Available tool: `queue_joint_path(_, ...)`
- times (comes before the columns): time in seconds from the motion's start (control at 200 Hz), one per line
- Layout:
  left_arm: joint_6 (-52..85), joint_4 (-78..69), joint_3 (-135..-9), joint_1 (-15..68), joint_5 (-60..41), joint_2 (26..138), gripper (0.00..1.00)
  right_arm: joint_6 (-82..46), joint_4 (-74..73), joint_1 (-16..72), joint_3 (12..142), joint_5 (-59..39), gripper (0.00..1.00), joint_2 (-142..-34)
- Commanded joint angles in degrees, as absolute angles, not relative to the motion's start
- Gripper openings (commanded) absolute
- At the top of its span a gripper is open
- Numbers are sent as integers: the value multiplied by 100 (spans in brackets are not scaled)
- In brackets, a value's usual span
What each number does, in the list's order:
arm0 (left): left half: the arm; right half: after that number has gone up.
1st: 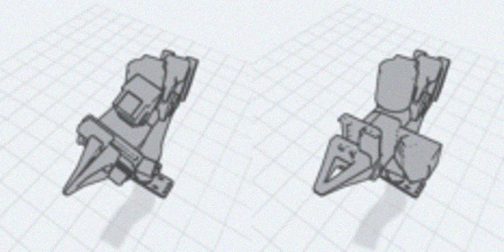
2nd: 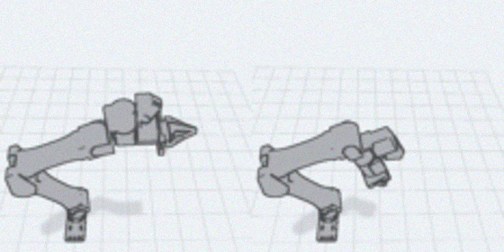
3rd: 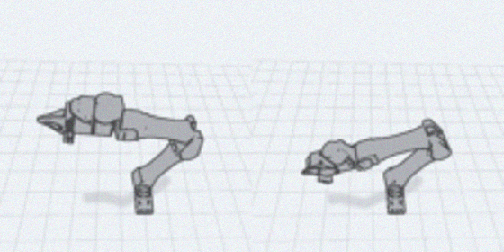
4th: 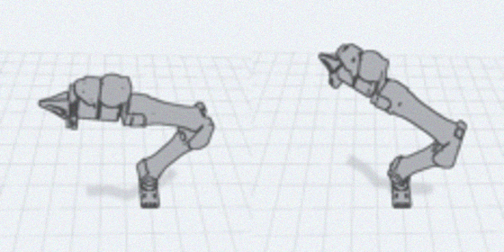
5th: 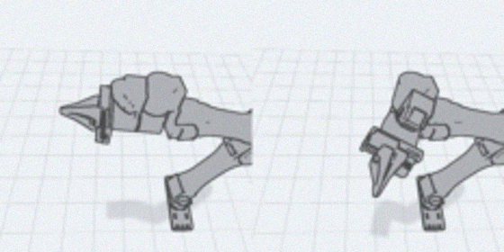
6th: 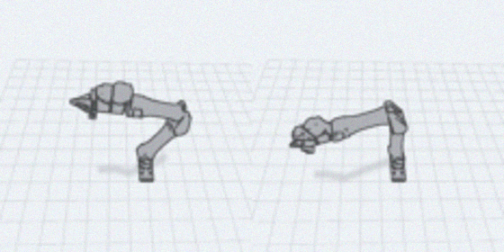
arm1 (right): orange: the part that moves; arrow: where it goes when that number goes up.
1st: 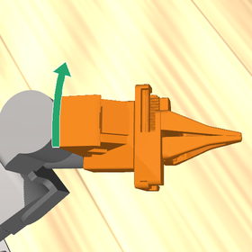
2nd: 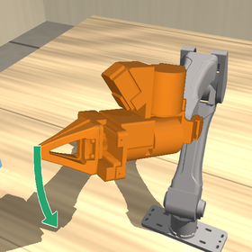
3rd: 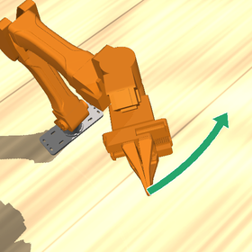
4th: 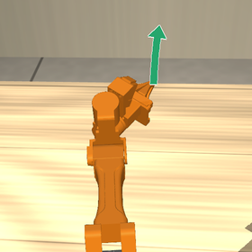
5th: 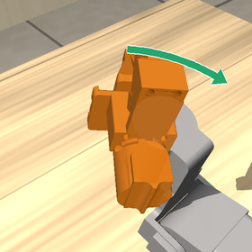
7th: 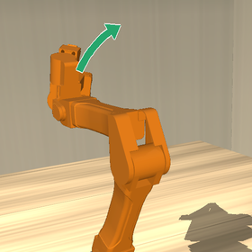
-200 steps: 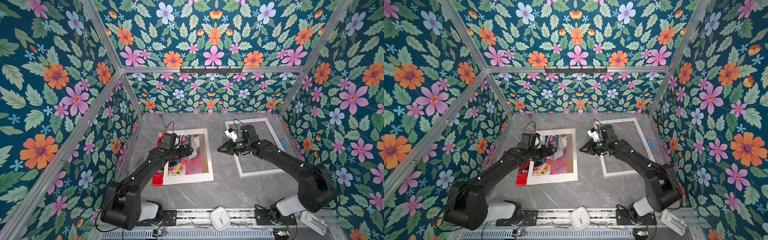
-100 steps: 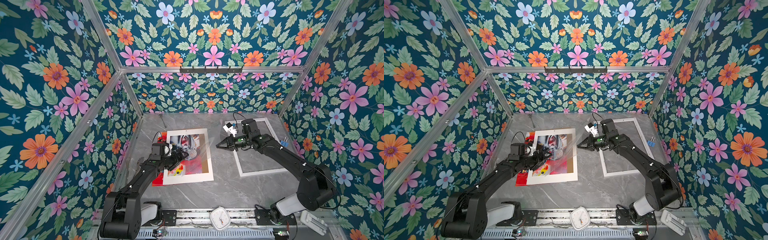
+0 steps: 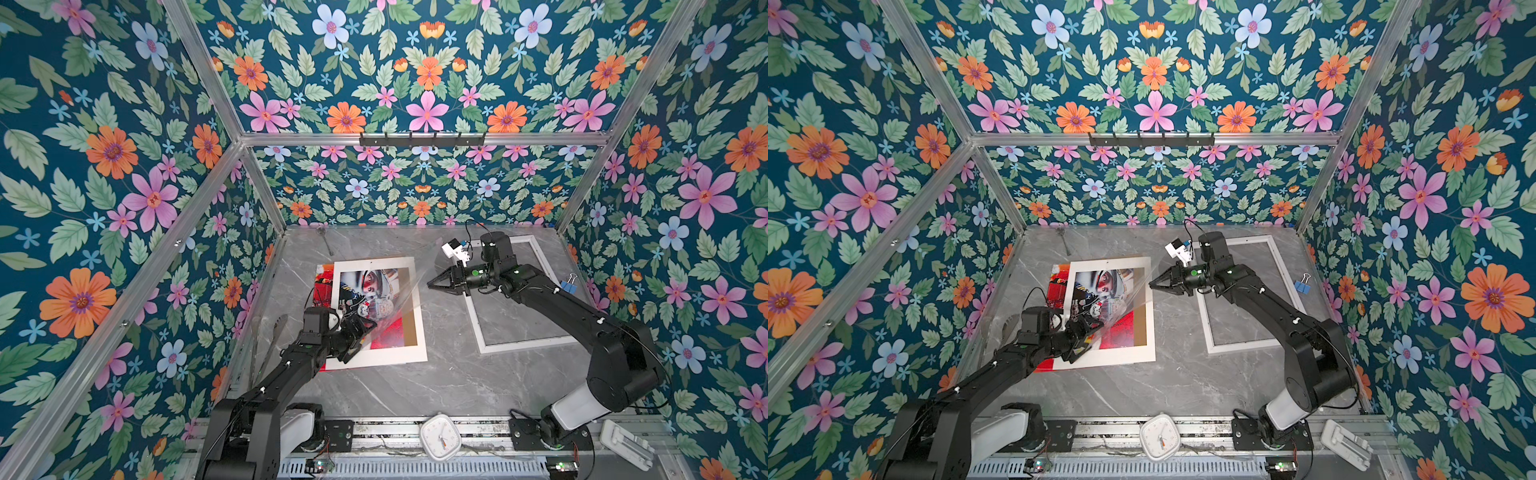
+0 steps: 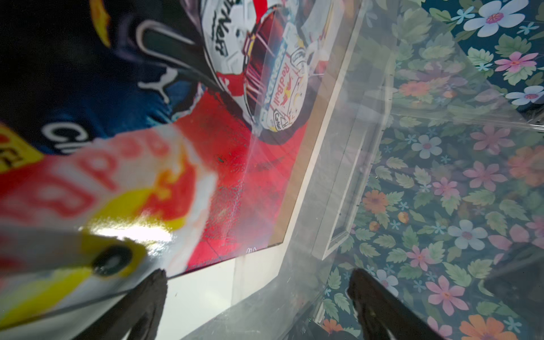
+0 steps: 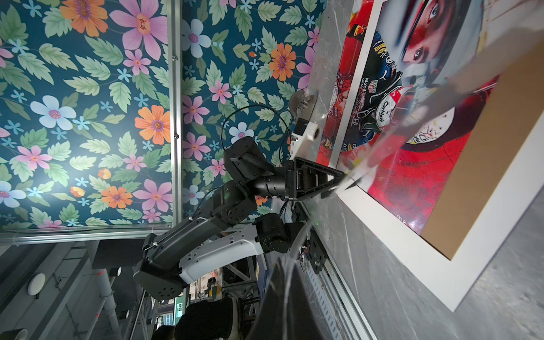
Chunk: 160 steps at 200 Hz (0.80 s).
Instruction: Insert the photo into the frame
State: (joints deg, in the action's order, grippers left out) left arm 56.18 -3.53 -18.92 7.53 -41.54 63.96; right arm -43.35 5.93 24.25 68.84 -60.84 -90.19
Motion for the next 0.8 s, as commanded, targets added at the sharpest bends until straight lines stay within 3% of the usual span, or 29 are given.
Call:
queue_joint_path(0.0, 6209, -1265, -1740, 753, -4258, 6414, 100, -4583, 102, 2433, 6884, -6231, 0, -9043)
queue_joint_path(0.395, 7194, -3002, -1520, 765, -4499, 6834, 99, -4837, -241, 2430, 6648, -6337, 0, -8979)
queue_joint_path(0.795, 7086, -3041, -1875, 765, -4568, 7117, 87, -4878, -264, 2434, 6079, -6441, 0, -8660)
